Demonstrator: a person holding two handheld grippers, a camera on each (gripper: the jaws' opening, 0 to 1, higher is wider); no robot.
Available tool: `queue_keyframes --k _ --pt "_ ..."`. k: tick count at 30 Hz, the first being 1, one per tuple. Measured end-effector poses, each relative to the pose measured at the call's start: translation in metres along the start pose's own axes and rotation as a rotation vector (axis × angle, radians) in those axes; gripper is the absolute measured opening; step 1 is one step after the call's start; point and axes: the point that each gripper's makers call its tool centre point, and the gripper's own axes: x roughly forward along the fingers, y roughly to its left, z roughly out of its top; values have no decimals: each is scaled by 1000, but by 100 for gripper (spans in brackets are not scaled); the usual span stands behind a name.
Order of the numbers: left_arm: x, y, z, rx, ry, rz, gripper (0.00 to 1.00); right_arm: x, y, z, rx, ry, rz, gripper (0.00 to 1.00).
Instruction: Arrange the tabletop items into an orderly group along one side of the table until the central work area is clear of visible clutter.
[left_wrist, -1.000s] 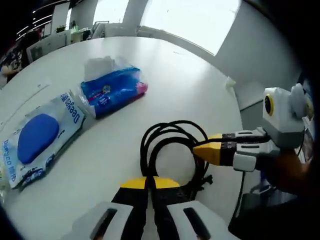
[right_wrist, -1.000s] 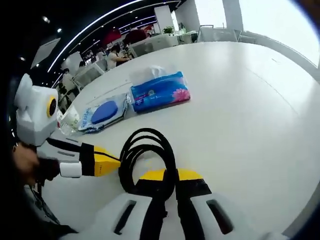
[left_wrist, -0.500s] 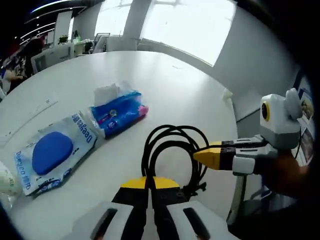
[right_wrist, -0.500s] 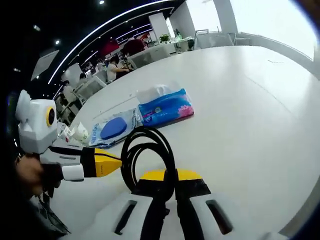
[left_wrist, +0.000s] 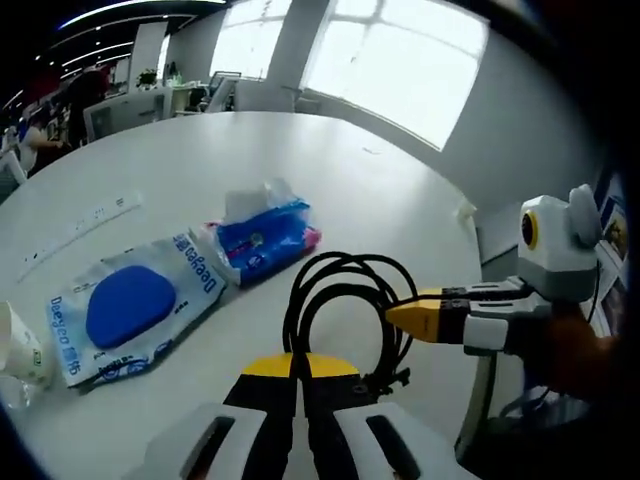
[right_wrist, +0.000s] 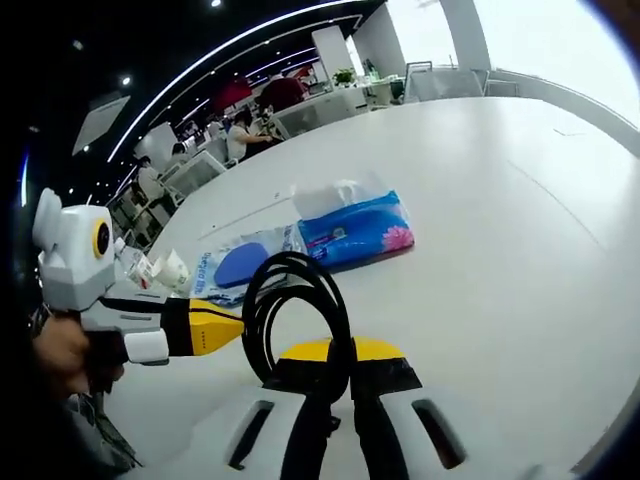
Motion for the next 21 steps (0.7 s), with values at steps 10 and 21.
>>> queue_keyframes --k 10,21 --pt "2 20 -1 -22 9 34 0 19 10 3 -18 32 32 0" --pt "18 36 -9 -61 51 44 0 46 8 -5 -12 89 43 0"
